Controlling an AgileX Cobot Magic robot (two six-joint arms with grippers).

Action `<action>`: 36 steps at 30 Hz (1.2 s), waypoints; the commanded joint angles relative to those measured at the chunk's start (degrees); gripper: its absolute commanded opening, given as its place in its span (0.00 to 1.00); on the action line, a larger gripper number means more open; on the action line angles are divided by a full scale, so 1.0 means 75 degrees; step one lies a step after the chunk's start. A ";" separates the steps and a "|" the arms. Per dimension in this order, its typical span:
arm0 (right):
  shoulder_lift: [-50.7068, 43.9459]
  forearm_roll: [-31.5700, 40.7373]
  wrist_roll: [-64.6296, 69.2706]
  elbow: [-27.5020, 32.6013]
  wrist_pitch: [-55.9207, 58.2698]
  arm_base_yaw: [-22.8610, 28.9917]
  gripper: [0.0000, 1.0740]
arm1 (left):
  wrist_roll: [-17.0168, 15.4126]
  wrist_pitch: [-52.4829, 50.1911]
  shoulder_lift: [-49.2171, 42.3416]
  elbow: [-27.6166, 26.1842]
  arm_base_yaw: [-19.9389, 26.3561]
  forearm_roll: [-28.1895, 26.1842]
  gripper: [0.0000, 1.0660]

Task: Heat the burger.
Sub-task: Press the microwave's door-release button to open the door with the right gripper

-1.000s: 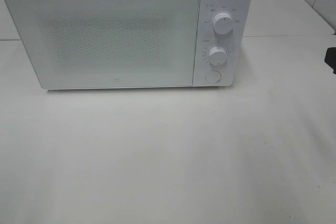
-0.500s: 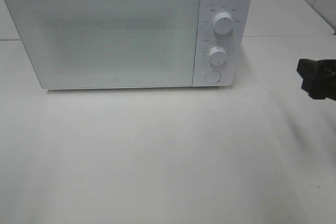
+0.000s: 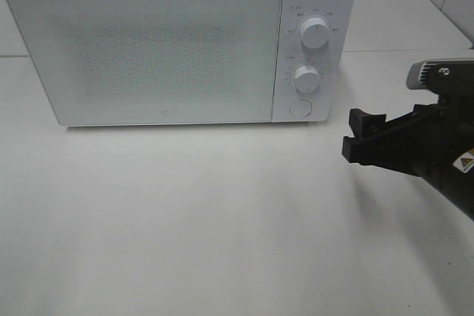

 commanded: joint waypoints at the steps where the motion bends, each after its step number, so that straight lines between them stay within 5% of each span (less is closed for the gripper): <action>1: 0.0222 0.0726 -0.0267 -0.0229 -0.0283 0.0443 0.70 | 0.0000 -0.0061 -0.0138 0.0031 0.0008 -0.0023 0.94; 6: 0.0626 0.1092 -0.0229 -0.0680 -0.0275 0.1115 0.70 | 0.0000 -0.0061 -0.0138 0.0031 0.0008 -0.0023 0.94; 19: 0.0741 0.1092 0.0061 -0.0955 0.0053 0.1199 0.67 | 0.0000 -0.0061 -0.0138 0.0031 0.0008 -0.0023 0.94; 32: 0.0741 0.1054 0.6448 -0.0955 0.0053 0.1199 0.21 | 0.0000 -0.0061 -0.0138 0.0031 0.0008 -0.0023 0.94; 36: 0.0741 0.1031 0.7808 -0.0955 0.0069 0.1199 0.16 | 0.0000 -0.0061 -0.0138 0.0031 0.0008 -0.0023 0.94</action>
